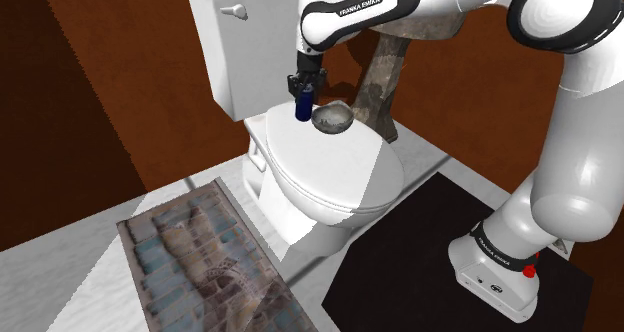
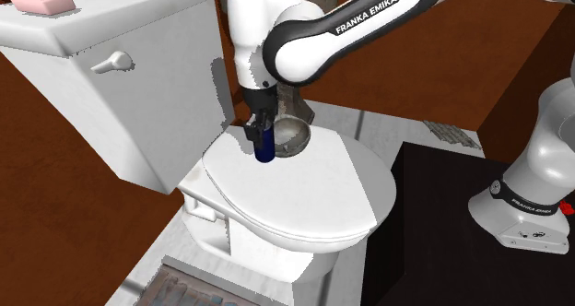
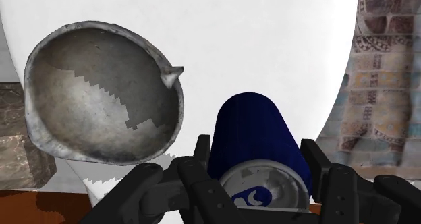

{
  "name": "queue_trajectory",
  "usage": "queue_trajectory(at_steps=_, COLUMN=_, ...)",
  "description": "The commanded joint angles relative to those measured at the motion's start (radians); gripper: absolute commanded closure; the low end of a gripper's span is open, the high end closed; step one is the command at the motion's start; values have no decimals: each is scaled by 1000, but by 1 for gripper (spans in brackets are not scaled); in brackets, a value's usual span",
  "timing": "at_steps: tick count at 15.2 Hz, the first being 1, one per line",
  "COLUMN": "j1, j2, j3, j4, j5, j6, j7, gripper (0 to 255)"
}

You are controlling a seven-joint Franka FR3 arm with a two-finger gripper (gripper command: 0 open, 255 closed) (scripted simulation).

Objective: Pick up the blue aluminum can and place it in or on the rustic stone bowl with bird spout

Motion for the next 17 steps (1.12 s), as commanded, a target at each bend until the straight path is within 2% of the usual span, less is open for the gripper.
queue_trajectory(at_steps=1, j1=-1, j2=-11, j3=1, j4=10, j5=2, j6=-21, j7=-2, gripper=255)
queue_trajectory(at_steps=11, j1=-1, j2=-48, j3=3, j4=80, j5=8, j6=-128, j7=-8, gripper=255)
queue_trajectory(at_steps=17, j1=-89, j2=-97, j3=-33, j4=38, j5=25, j6=-130, j7=-135, gripper=255)
